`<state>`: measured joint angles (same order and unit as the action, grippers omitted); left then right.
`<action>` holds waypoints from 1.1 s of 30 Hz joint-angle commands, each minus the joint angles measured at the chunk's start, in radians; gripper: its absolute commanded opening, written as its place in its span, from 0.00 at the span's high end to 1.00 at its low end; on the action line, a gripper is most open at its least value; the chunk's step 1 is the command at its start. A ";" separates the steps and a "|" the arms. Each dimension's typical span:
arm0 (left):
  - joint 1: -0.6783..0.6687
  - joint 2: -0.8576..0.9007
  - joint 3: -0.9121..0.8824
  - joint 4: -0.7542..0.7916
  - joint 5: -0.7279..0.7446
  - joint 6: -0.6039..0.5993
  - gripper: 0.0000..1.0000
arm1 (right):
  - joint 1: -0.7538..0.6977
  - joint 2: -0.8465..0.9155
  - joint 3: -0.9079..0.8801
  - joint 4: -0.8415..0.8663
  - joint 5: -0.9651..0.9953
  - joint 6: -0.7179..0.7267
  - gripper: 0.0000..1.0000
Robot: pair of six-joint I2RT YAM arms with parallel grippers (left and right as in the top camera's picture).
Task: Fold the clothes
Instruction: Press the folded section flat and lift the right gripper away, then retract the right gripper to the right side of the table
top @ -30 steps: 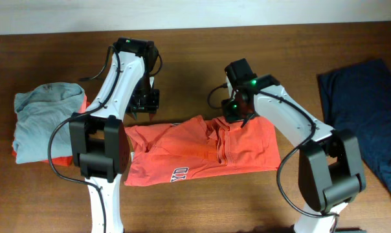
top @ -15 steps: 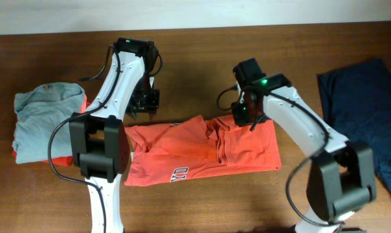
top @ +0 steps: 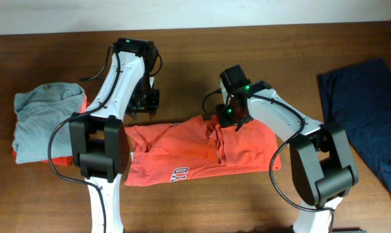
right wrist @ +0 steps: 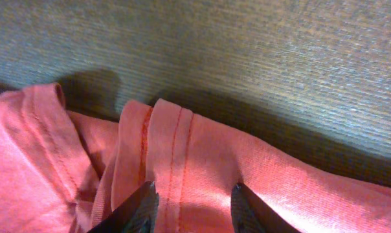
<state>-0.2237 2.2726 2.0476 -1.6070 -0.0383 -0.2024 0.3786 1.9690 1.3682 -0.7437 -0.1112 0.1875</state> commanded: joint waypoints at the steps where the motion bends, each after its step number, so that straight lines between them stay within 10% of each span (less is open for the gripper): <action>1: 0.004 -0.001 -0.001 -0.003 -0.003 0.009 0.56 | -0.002 -0.025 0.069 -0.033 -0.008 0.008 0.58; 33: 0.000 -0.001 -0.001 -0.070 -0.003 0.008 0.59 | -0.093 -0.404 0.104 -0.598 0.203 0.016 0.57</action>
<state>-0.2237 2.2726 2.0476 -1.6566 -0.0380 -0.2024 0.2859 1.6302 1.4628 -1.3251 0.0647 0.1913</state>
